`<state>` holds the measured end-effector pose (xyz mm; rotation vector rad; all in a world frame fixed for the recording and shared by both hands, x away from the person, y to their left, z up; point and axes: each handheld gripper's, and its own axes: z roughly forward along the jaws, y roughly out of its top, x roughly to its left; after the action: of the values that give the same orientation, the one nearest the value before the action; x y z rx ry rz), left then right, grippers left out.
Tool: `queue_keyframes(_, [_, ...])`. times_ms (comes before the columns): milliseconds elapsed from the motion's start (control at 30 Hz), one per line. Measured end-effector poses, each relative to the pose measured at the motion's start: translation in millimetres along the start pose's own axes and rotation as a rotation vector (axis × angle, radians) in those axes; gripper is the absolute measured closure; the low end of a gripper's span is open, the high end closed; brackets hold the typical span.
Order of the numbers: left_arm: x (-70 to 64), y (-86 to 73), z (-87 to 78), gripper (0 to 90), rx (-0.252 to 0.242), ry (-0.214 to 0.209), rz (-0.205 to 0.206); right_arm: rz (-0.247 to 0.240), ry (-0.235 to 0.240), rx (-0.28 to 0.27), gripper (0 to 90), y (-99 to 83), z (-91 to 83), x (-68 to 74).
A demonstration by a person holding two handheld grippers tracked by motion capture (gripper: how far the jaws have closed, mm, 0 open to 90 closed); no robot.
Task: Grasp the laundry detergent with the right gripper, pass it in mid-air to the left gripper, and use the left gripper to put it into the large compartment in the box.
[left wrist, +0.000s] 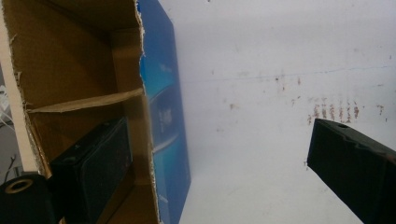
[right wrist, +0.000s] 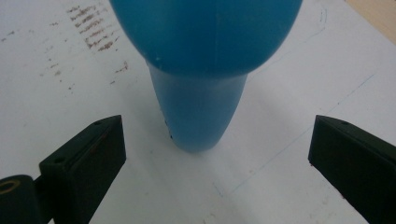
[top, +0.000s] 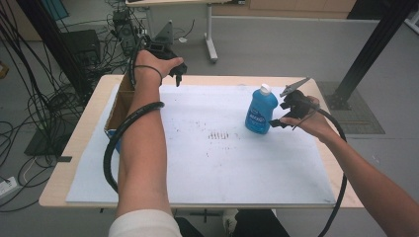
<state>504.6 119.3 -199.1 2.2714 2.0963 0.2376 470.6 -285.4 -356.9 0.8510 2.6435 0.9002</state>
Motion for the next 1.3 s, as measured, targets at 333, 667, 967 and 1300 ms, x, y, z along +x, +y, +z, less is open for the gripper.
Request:
queue_keyframes(333, [-1.1,-0.7,-0.6,7.0,-0.001,-0.001,0.003,0.008,-0.017,-0.089,4.1,4.2,7.4,4.9])
queue_keyframes(667, [2.1,-2.4,-1.8,7.0,-0.005,-0.001,0.000,0.023,-0.030,-0.166,3.6,5.0,14.2,7.0])
queue_keyframes(967, [2.7,-3.2,-0.2,7.0,-0.002,0.000,0.002,0.045,-0.027,-0.217,2.8,4.5,22.2,8.9])
queue_keyframes(1300, [1.7,-2.0,0.4,6.9,-0.003,-0.001,0.006,0.048,-0.032,-0.271,2.2,-2.4,29.5,10.2])
